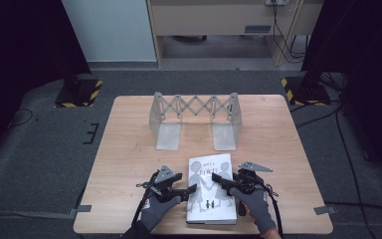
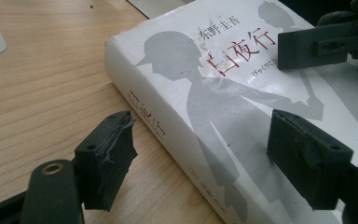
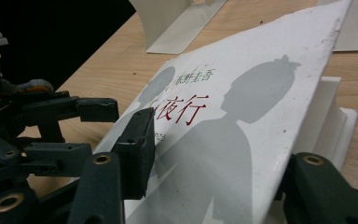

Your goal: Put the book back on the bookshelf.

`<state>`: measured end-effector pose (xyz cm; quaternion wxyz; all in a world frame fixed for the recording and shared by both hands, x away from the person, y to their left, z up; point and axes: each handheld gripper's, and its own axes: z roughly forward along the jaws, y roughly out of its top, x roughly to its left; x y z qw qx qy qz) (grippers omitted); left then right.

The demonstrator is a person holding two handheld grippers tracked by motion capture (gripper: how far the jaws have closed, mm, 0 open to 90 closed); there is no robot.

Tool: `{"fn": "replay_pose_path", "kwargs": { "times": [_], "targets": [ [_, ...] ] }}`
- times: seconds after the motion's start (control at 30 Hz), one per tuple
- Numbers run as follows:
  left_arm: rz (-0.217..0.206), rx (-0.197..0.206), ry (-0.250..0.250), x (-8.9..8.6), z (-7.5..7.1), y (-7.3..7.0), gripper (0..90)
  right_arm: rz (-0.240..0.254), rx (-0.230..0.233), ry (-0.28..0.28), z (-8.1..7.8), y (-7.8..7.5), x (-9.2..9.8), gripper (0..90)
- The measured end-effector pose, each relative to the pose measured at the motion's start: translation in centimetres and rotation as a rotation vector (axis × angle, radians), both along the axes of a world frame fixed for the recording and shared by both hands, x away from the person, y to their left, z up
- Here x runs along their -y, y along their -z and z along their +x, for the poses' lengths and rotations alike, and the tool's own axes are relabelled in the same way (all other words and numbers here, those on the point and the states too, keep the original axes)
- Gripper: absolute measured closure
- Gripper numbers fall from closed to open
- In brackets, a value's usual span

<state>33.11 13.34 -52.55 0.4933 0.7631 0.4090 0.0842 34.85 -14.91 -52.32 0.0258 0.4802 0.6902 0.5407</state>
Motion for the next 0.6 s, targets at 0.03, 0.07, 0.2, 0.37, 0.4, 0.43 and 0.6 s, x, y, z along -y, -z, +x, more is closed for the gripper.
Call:
{"fn": "replay_pose_path", "kwargs": {
  "times": [0.03, 0.07, 0.2, 0.37, 0.4, 0.43, 0.6],
  "targets": [
    [-0.002, -0.002, 0.000, 0.0, 0.0, 0.0, 24.1, 0.005, 0.001, 0.008, 0.0, -0.2, 0.0, 53.0],
    [-0.005, -0.001, -0.001, -0.1, 0.0, -0.1, 24.1, 0.005, 0.001, 0.008, 0.0, -0.2, 0.0, 53.0],
    [-0.020, -0.005, -0.004, -0.1, 0.1, -0.1, 24.5, 0.013, 0.010, 0.006, 0.0, -0.4, 0.0, 55.8],
    [-0.072, -0.038, 0.004, -0.2, 0.2, 0.2, 22.2, 0.024, 0.027, 0.005, -0.3, -1.0, 0.0, 59.9],
    [-0.072, -0.038, 0.004, -0.2, 0.2, 0.2, 21.2, 0.024, 0.027, 0.005, -0.3, -1.0, 0.0, 59.9],
    [-0.078, -0.038, 0.007, -0.2, 0.2, 0.3, 21.2, 0.026, 0.031, 0.003, -0.4, -1.0, 0.0, 60.5],
    [-0.095, -0.038, 0.045, 0.2, 0.3, 0.6, 8.6, 0.045, 0.039, -0.011, -0.5, -1.4, 0.0, 64.1]
  ]
}}
